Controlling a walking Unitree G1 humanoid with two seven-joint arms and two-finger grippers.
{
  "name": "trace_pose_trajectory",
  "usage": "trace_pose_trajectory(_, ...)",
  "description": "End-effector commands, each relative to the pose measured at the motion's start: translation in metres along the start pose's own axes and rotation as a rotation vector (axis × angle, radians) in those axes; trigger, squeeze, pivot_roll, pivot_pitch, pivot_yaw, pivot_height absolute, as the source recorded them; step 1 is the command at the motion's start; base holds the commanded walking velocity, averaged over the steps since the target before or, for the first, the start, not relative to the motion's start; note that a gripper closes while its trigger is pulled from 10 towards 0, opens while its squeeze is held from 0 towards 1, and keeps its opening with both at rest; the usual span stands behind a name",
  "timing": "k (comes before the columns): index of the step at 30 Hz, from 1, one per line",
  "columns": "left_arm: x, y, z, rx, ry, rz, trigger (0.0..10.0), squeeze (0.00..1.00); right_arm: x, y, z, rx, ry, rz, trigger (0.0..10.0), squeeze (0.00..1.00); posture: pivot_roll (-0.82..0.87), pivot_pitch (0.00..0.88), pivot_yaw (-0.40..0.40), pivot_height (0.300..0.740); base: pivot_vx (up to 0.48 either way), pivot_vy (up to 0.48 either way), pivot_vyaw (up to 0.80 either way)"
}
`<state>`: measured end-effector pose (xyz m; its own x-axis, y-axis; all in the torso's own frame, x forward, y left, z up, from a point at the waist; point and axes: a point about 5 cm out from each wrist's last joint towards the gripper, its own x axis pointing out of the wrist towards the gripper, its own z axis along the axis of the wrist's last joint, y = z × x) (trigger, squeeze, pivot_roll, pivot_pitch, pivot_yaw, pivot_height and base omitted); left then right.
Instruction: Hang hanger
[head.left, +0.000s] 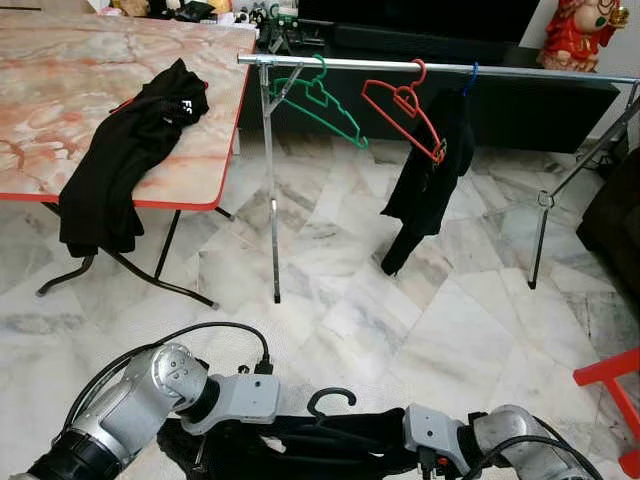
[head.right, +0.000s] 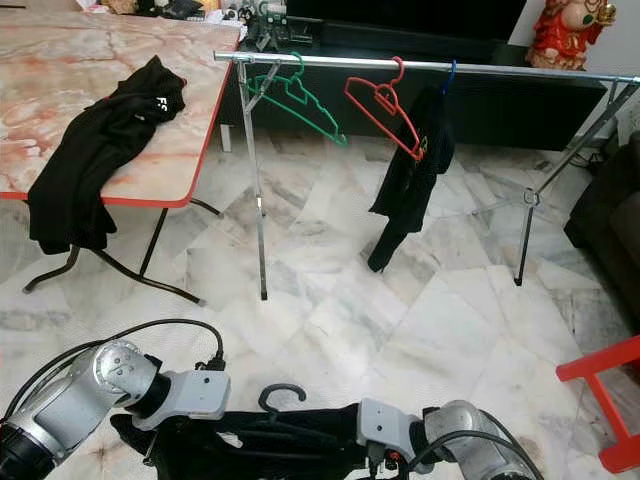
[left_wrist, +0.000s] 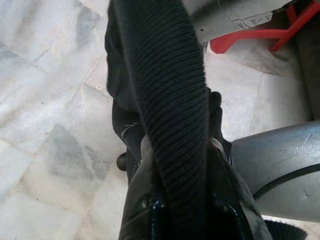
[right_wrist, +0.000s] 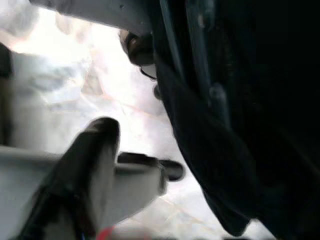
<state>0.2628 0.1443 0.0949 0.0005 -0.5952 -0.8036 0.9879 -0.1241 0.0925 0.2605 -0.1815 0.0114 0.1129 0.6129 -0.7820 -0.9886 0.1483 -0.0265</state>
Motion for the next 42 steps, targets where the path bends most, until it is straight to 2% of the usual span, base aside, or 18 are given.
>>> trace_pose_trajectory(1, -0.001, -0.001, 0.008, 0.033, -0.024, -0.010, 10.0, 0.00, -0.002, 0.005, -0.016, 0.007, 0.079, -0.004, 10.0, 0.00, 0.04, 0.146, -0.073, 0.740, 0.000, 0.000, 0.00)
trace_pose_trajectory(3, -0.002, -0.001, 0.011, 0.037, -0.028, -0.004, 10.0, 0.00, 0.000, 0.008, -0.018, -0.008, 0.090, 0.005, 10.0, 0.00, 0.04, 0.150, -0.075, 0.740, 0.000, 0.000, 0.00)
trace_pose_trajectory(4, -0.002, -0.001, 0.011, 0.039, -0.028, -0.003, 10.0, 0.00, 0.001, 0.008, -0.018, -0.011, 0.090, 0.004, 9.3, 0.00, 0.04, 0.150, -0.075, 0.740, 0.000, 0.000, 0.00)
trace_pose_trajectory(5, -0.003, -0.001, 0.011, 0.040, -0.028, -0.003, 10.0, 0.00, 0.002, 0.008, -0.018, -0.012, 0.090, 0.003, 9.3, 0.00, 0.04, 0.150, -0.075, 0.740, 0.000, 0.000, 0.00)
trace_pose_trajectory(6, -0.003, -0.001, 0.012, 0.042, -0.029, -0.002, 10.0, 0.00, 0.003, 0.009, -0.018, -0.026, 0.094, 0.002, 0.0, 0.00, 0.04, 0.157, -0.076, 0.740, 0.000, 0.000, 0.00)
trace_pose_trajectory(17, -0.010, 0.000, 0.021, 0.057, -0.054, 0.009, 10.0, 0.00, 0.007, 0.008, -0.016, -0.051, 0.081, -0.005, 0.0, 0.00, 0.05, 0.173, -0.081, 0.740, 0.000, 0.000, 0.00)
trace_pose_trajectory(19, -0.010, 0.001, 0.021, 0.056, -0.053, 0.011, 10.0, 0.00, 0.007, 0.006, -0.014, -0.044, 0.065, -0.014, 0.0, 0.00, 0.05, 0.174, -0.080, 0.740, 0.000, 0.000, 0.00)
trace_pose_trajectory(24, -0.010, -0.001, 0.015, 0.048, -0.028, 0.014, 10.0, 0.00, 0.004, -0.007, 0.007, 0.010, -0.088, -0.070, 0.0, 0.00, 0.04, 0.182, -0.070, 0.740, 0.000, 0.000, 0.00)
trace_pose_trajectory(28, -0.010, -0.004, 0.014, 0.036, -0.020, 0.000, 10.0, 0.00, 0.003, -0.008, 0.008, -0.027, -0.065, -0.068, 0.0, 0.00, 0.05, 0.183, -0.065, 0.740, 0.000, 0.000, 0.00)
trace_pose_trajectory(29, -0.011, -0.004, 0.013, 0.034, -0.016, 0.001, 10.0, 0.00, 0.002, -0.009, 0.009, -0.023, -0.075, -0.073, 4.0, 0.00, 0.05, 0.184, -0.062, 0.740, 0.000, 0.000, 0.00)
trace_pose_trajectory(30, -0.011, -0.004, 0.013, 0.033, -0.013, 0.003, 10.0, 0.00, 0.002, -0.010, 0.009, -0.020, -0.082, -0.076, 10.0, 0.00, 0.05, 0.185, -0.062, 0.740, 0.000, 0.000, 0.00)
trace_pose_trajectory(34, -0.011, -0.006, 0.010, 0.020, -0.006, -0.007, 10.0, 0.00, -0.003, -0.019, 0.021, -0.001, -0.155, -0.116, 10.0, 0.00, 0.05, 0.186, -0.056, 0.740, 0.000, 0.000, 0.00)
trace_pose_trajectory(37, -0.011, -0.008, 0.008, 0.019, 0.002, -0.015, 10.0, 0.00, -0.004, -0.018, 0.022, -0.036, -0.133, -0.076, 10.0, 0.00, 0.04, 0.187, -0.054, 0.740, 0.000, 0.000, 0.00)
trace_pose_trajectory(38, -0.011, -0.008, 0.008, 0.017, 0.001, -0.013, 10.0, 0.00, -0.004, -0.016, 0.018, -0.058, -0.080, -0.062, 10.0, 0.00, 0.04, 0.189, -0.054, 0.740, 0.000, 0.000, 0.00)
trace_pose_trajectory(39, -0.011, -0.008, 0.008, 0.017, 0.001, -0.013, 10.0, 0.00, -0.004, -0.016, 0.018, -0.058, -0.080, -0.062, 10.0, 0.00, 0.04, 0.189, -0.054, 0.740, 0.000, 0.000, 0.00)
trace_pose_trajectory(40, -0.012, -0.006, 0.009, 0.017, 0.000, -0.008, 10.0, 0.00, -0.004, -0.014, 0.012, -0.076, -0.034, -0.041, 3.2, 0.00, 0.04, 0.189, -0.055, 0.740, 0.000, 0.000, 0.00)
trace_pose_trajectory(41, -0.013, -0.005, 0.009, 0.018, 0.000, -0.004, 10.0, 0.00, -0.003, -0.010, 0.007, -0.074, 0.001, -0.011, 0.0, 0.00, 0.04, 0.189, -0.055, 0.740, 0.000, 0.000, 0.00)
trace_pose_trajectory(42, -0.013, -0.005, 0.010, 0.018, -0.001, -0.004, 10.0, 0.00, -0.002, -0.008, 0.005, -0.080, 0.014, 0.002, 0.0, 0.00, 0.05, 0.189, -0.055, 0.740, 0.000, 0.000, 0.00)
